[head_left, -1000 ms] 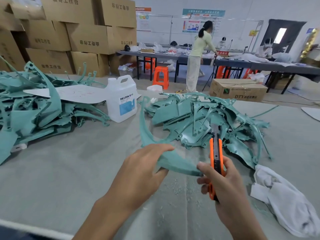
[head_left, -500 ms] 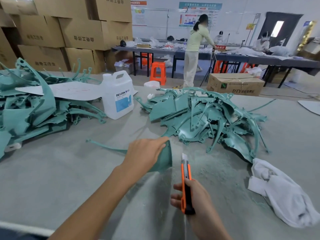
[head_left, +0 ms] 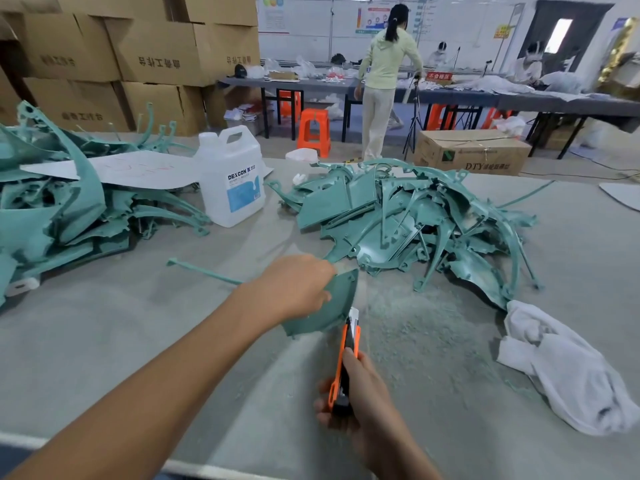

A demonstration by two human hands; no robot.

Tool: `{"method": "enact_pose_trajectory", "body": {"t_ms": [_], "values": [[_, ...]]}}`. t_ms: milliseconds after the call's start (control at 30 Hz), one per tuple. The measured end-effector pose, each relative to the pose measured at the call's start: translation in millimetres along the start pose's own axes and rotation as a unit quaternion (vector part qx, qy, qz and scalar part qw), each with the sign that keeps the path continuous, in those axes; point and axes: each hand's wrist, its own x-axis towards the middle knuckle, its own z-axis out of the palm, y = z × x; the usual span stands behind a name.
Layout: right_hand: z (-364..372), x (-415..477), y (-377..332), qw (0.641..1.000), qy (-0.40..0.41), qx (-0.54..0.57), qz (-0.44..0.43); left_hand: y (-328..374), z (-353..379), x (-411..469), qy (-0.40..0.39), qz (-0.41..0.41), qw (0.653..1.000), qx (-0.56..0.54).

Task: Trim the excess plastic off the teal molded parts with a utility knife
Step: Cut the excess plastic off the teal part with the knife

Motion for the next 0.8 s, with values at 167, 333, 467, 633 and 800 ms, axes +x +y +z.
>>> {"method": "enact_pose_trajectory", "body": {"t_ms": [167,333,467,633,800], "values": [[5,1,2,1.0,-0.018,0.015,-0.007,-14,5,-5,-0.04,-0.032,0.998,-0.034],[11,2,2,1.0,0.004,-0.001,-0.017,-9,5,-12,-0.047,-0.028,0.996,-0.07],[19,-6,-8,0.996,0.002,-0.037,-0.084,1,9,-13,-0.023,-0.007,0.997,-0.077],[14,-31,-39,0.985,-0.056,-0.003,-0.162,0,12,-14,-0.012,-0.004,0.997,-0.072],[5,-20,-30,0.997,0.026,0.027,-0.073,5,8,-16,-0.008,0.002,0.997,-0.076]]}}
